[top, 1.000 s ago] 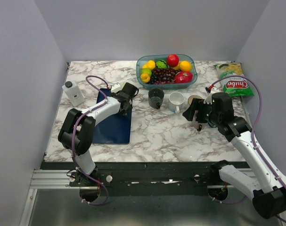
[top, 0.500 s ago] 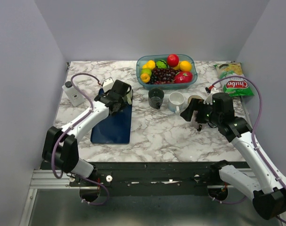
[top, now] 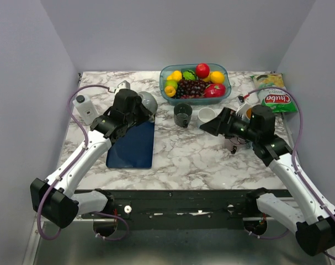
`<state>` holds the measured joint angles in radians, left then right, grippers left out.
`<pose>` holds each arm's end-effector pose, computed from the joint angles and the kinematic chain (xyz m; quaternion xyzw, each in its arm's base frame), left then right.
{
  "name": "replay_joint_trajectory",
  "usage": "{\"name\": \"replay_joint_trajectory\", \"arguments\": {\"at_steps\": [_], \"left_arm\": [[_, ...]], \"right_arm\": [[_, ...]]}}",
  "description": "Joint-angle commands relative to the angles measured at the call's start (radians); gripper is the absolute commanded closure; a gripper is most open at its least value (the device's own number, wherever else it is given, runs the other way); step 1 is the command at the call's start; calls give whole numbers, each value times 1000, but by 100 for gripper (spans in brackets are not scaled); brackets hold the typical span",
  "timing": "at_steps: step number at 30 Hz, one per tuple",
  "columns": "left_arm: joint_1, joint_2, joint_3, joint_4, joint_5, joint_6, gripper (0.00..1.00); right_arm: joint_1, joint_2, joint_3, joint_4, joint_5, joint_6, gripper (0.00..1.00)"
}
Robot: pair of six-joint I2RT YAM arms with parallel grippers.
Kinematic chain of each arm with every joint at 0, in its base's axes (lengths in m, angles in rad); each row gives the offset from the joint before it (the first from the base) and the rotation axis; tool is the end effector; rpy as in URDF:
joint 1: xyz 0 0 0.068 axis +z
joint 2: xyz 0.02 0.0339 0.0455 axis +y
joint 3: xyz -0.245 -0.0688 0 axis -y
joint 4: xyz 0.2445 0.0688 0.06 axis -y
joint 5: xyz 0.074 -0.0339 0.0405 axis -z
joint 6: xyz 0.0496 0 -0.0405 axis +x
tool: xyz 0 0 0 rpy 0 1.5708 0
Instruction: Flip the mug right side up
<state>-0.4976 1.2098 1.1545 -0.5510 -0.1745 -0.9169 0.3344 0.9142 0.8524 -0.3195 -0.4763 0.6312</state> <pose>0.2518 -0.1270 0.3191 -0.2232 0.8548 -0.2415 0.4014 0.2077 0.0962 0.3084 -0.0117 0.8156 0.4258 0.3915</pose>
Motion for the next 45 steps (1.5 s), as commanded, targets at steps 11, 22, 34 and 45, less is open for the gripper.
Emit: {"name": "replay_joint_trajectory", "arguments": {"at_steps": [11,22,34,45], "left_arm": [[-7,-35,79,655,527,-255,100],[-64,-6,62,920,598,-306,100],[-91,19,34,1050,642,-293,100],[-113,33,2,1149,664,-284,100]], "right_arm": [[54,150,23,510,-202,363,0],[101,244,122,738,-183,513,2],[101,252,126,855,-142,568,13],[101,261,99,984,-90,660,29]]}}
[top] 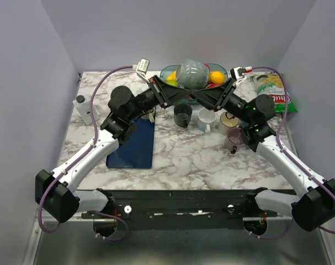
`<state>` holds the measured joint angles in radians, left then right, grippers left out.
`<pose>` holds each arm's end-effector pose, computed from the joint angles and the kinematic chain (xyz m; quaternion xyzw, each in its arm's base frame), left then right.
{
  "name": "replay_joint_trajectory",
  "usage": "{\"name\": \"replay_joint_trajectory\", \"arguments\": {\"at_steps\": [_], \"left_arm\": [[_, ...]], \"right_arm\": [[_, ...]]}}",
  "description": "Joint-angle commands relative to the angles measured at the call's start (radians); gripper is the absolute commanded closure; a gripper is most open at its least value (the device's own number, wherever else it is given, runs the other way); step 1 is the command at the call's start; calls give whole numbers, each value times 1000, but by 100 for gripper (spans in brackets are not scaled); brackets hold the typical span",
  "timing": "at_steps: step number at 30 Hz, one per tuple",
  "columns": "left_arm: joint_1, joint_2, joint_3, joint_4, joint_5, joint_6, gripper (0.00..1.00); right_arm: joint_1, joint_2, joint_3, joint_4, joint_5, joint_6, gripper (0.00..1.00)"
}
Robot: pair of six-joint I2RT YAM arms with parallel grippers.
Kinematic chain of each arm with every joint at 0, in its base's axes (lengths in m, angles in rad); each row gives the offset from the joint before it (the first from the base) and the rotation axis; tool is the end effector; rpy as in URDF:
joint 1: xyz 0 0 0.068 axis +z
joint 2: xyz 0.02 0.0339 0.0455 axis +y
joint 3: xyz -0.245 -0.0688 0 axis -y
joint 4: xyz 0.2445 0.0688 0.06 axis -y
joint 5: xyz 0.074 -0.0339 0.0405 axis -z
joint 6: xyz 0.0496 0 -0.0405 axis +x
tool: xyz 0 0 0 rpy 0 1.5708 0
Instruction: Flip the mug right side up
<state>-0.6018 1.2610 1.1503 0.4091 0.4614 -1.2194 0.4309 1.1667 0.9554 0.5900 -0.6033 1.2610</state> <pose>0.2415 -0.1926 0.4143 -0.0006 0.6069 -0.7018 0.3729 0.2445 0.1434 0.3886 -0.0088 0.5897 0.7021 0.3991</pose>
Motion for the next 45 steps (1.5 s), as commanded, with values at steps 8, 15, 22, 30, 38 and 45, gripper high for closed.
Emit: {"name": "replay_joint_trajectory", "arguments": {"at_steps": [8,15,22,30,38,45], "left_arm": [[-15,-31,-15,209,26,17,100],[-23,-35,-29,217,26,20,100],[-24,-43,-43,223,28,24,100],[-26,-45,-57,185,25,49,100],[-27,-57,-35,-35,0,172,67],[-24,-84,0,-332,-104,348,20]], "right_arm": [[3,16,-9,108,37,40,50],[5,8,-23,111,50,41,65],[5,-6,-32,105,65,44,98],[5,-33,-20,47,79,-15,99],[5,-114,42,-212,134,-202,99],[3,-228,104,-582,318,-437,99]]}}
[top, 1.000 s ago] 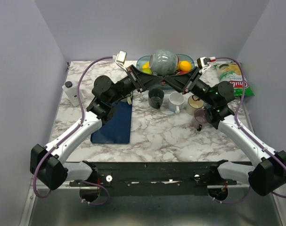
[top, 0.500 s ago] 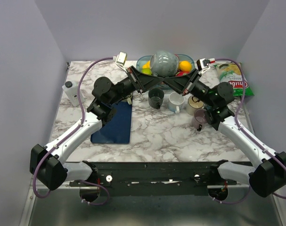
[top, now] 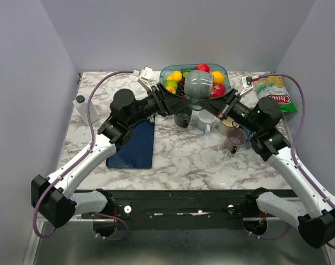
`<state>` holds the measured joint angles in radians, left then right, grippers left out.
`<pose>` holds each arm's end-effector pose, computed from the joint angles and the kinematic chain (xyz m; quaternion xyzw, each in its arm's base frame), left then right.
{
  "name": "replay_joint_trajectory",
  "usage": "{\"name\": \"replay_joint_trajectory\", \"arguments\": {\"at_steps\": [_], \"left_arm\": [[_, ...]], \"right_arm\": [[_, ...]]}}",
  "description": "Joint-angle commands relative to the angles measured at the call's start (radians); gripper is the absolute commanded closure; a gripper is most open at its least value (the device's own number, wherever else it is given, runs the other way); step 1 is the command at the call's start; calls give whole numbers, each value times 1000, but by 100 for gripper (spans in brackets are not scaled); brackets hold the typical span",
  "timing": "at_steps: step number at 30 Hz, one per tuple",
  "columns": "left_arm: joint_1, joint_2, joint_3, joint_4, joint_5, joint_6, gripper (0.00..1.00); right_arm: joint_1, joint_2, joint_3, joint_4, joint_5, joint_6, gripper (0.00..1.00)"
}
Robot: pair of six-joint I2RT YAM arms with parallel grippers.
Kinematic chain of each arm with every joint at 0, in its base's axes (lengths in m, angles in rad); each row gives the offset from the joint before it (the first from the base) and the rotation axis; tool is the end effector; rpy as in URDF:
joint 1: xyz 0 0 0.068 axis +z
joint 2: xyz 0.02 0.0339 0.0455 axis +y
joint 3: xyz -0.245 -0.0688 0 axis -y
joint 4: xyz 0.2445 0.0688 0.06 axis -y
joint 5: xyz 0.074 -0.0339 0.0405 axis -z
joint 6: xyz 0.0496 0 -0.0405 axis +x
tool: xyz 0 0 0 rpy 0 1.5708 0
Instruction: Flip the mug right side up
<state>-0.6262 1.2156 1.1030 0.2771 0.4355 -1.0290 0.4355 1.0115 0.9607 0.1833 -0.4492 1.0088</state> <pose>0.2323 -0.1939 0.3948 0.0352 0.6516 -0.6429 0.4011 0.2220 0.1271 0.3844 0.0208 0.6634 0.5949 0.4534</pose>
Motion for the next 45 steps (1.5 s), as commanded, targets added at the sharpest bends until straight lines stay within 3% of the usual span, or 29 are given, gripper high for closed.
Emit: {"name": "replay_joint_trajectory", "arguments": {"at_steps": [1,6,11,18,30,45], "left_arm": [[2,-42,61,-302,-124,187,19],[10,-36,245,-637,-360,410,1],[14,-34,284,-740,-483,448,1],[16,5,271,-740,-468,434,1],[25,73,282,-786,-488,431,1],[33,133,284,-806,-416,448,1]], "right_arm": [[-1,-80,119,-308,200,-206,99],[-3,-112,176,-580,389,-378,99],[0,-126,122,-738,441,-504,99],[23,-116,24,-782,518,-544,99],[206,54,-42,-861,767,-520,99],[275,262,-68,-845,859,-489,99]]}}
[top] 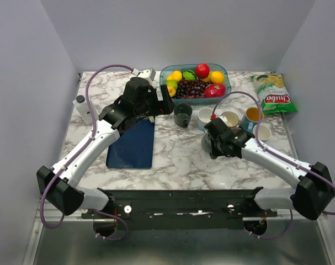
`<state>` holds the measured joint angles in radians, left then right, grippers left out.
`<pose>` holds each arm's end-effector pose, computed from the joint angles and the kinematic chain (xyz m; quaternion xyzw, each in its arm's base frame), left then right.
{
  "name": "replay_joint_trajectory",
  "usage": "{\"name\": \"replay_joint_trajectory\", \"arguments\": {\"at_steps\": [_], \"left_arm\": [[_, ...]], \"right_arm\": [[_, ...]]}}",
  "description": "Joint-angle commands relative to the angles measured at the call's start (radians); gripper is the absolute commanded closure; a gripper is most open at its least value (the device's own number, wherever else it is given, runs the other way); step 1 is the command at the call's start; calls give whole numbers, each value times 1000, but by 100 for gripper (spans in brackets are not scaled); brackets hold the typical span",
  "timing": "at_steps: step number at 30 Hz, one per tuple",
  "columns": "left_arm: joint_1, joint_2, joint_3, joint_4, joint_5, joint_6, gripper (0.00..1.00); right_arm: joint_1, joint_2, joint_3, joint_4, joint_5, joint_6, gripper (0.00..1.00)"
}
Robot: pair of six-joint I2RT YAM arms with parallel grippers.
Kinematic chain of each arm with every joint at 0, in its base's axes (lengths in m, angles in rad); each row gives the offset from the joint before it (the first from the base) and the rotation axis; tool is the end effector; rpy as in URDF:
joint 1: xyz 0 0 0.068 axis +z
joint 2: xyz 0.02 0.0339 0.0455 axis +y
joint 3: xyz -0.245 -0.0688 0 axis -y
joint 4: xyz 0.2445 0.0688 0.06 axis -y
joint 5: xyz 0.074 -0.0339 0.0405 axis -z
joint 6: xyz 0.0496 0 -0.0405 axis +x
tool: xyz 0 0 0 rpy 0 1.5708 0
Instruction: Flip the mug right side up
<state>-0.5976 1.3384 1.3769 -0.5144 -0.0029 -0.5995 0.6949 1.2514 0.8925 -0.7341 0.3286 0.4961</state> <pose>0.2609 -0.1774 0.3647 -0.0016 0.8539 -0.2923 0.4307 0.2013 0.1469 0.2090 -0.0566 0.9576 -0.0006 0.2824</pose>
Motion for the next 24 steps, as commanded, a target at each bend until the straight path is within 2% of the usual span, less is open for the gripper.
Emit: {"name": "replay_joint_trajectory", "arguments": {"at_steps": [1,18,19,20,22,23,24], "left_arm": [[4,13,10,-19,21,18,1],[16,24,-19,-12,26,6,1],[19,25,-19,-16,21,6,1],[19,28,-19,-19,20,6,1],[21,31,-19,-32,11,4,1],[24,33,-21,-36,11,6,1],[24,38,-22,-42,-14,4,1]], "right_arm": [[15,29,-3,85,85,25,99],[17,180,-40,186,155,41,99],[17,187,-35,188,150,41,97],[17,190,-35,188,147,41,82],[17,181,-38,188,135,44,68],[17,174,-46,193,129,44,53],[17,154,-47,193,118,42,48]]}}
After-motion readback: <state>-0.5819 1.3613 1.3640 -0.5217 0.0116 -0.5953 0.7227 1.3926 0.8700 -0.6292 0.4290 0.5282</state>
